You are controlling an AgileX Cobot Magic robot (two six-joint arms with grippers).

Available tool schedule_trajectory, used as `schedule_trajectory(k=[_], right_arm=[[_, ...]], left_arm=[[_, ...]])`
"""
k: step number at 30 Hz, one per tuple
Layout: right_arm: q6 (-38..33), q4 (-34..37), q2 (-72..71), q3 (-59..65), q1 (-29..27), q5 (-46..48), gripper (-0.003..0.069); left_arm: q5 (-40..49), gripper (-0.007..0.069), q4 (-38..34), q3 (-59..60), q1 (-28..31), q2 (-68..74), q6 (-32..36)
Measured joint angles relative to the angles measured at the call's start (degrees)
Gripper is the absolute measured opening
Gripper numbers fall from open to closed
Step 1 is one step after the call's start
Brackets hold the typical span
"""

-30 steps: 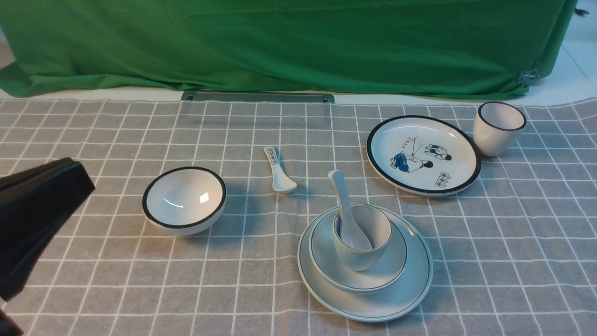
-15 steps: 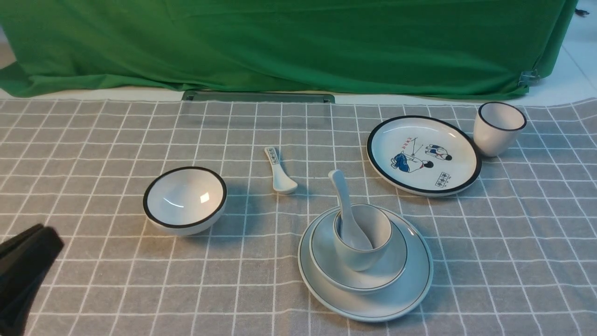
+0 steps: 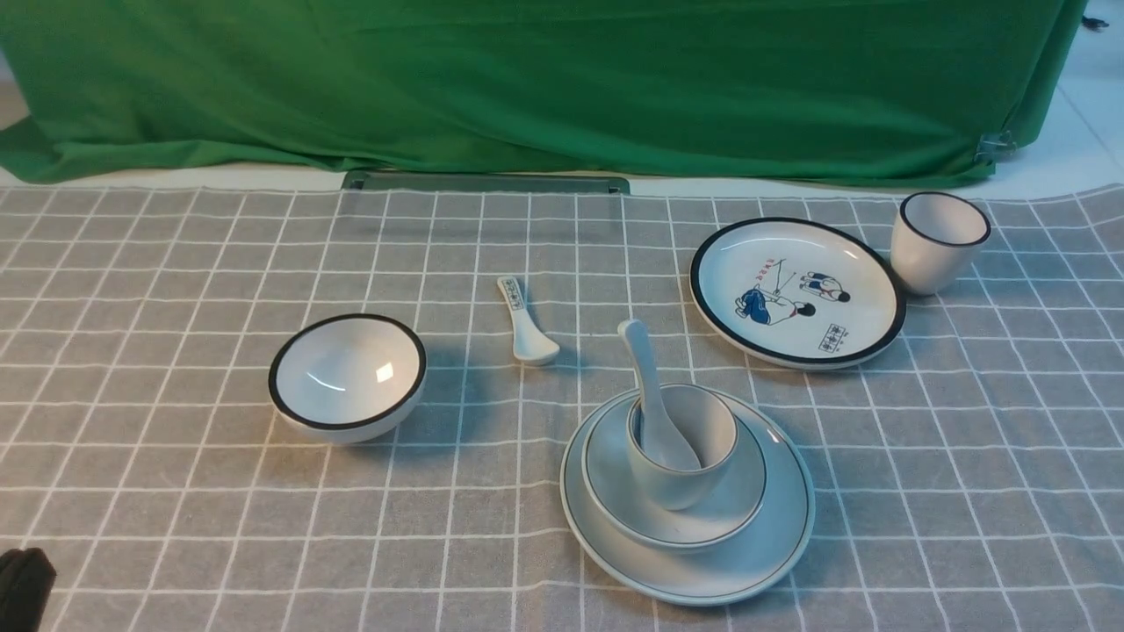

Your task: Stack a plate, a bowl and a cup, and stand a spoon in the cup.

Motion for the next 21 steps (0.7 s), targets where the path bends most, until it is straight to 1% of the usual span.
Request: schedule_trajectory(k=[21], right_arm=[[0.0,0.0,0.0,0.0,0.0,0.0,0.0213]], left_arm=[[0.4,0.0013,0.25,0.0,-0.58,0.0,0.07]])
